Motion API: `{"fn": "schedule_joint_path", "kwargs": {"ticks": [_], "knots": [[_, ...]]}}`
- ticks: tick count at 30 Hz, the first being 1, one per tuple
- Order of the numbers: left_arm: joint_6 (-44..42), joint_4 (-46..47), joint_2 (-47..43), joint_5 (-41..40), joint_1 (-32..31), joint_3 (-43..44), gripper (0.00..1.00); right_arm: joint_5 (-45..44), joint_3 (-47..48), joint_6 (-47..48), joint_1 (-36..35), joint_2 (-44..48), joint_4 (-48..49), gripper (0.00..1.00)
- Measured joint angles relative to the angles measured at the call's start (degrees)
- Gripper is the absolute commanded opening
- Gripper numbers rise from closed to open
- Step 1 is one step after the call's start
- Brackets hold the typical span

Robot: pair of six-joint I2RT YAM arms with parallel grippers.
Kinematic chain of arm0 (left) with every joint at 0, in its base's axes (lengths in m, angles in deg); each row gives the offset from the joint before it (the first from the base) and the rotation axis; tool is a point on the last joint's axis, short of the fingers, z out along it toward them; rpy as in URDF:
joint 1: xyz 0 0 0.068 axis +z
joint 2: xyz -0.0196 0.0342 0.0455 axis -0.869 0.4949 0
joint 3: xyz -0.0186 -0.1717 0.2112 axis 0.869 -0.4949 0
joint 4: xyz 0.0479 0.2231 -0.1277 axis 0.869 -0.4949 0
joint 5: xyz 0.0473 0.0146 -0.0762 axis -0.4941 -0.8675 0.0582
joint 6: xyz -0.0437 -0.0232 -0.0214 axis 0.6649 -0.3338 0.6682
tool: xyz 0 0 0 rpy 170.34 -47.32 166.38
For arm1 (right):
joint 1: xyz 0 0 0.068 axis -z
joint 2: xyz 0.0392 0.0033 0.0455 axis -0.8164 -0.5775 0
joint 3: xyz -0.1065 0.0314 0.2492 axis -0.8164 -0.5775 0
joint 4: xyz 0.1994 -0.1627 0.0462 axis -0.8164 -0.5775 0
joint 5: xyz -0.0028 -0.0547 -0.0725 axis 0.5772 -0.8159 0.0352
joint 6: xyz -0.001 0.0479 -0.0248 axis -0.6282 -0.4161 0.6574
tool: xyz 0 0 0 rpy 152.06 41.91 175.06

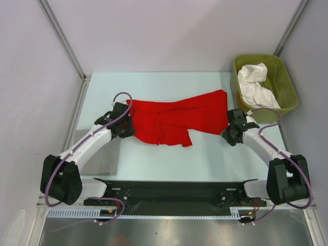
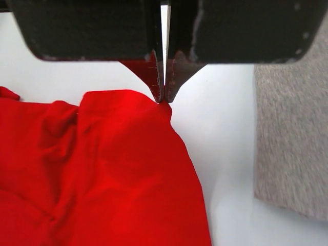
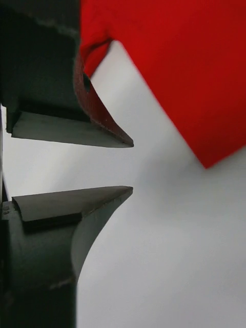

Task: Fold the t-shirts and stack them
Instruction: Flatten the tshirt out

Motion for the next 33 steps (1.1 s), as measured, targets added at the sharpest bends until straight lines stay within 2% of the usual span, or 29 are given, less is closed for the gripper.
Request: {"fn": "schedule_joint_path", "kwargs": {"ticks": [4,7,18,33], "knots": [[-1.1,0.1,-1.1,0.2,0.0,0.8,0.00,-6.3,-0.3,-5.0,0.4,-0.3,1.8,0.50],[-2.1,-0.2,-1.1,0.3,0.0,0.8,0.00,-9.6,-0.3,-6.3,0.6,-1.5,3.6,0.53],[-5.0,-0.9,-1.4,0.9,0.0,1.4,0.00,-15.4,-1.3,-10.1,-1.0,-6.2,10.8,0.48],[-7.4,-1.9,-2.4,1.7,0.0,2.3,0.00,-21.4,0.4,-13.3,-5.7,-14.4,10.0,0.49]]}}
